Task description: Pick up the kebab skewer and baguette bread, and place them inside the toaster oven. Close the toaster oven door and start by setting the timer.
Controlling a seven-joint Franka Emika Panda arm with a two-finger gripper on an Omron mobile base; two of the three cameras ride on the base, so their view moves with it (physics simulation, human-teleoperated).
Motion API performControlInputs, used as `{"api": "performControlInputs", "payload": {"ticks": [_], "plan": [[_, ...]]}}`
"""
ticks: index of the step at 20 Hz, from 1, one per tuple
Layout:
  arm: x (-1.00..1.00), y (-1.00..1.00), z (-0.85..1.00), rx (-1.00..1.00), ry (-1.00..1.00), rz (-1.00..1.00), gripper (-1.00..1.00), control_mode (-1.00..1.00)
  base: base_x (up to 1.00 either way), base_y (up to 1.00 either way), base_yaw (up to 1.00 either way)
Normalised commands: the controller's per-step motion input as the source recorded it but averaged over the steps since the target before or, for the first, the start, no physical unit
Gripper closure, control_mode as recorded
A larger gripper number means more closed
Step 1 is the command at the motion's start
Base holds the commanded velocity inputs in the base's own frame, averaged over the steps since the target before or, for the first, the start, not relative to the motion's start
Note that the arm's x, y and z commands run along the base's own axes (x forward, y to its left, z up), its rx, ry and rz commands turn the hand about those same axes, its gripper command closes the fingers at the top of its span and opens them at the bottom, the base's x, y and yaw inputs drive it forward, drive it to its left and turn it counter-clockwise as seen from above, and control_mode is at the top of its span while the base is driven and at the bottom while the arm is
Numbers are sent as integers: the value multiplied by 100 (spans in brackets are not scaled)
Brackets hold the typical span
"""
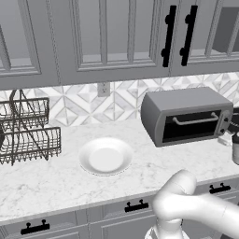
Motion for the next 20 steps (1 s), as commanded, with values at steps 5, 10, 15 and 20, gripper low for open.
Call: {"api": "performControlInputs", "payload": {"ticks": [5,10,15,20], "plan": [[19,0,0,0,0,-1,-100,-100,0,0,0],[4,0,7,0,0,-4,-100,-100,0,0,0],[6,6,6,0,0,-6,-100,-100,0,0,0],[8,14,0,-2,0,-5,-100,-100,0,0,0]]}}
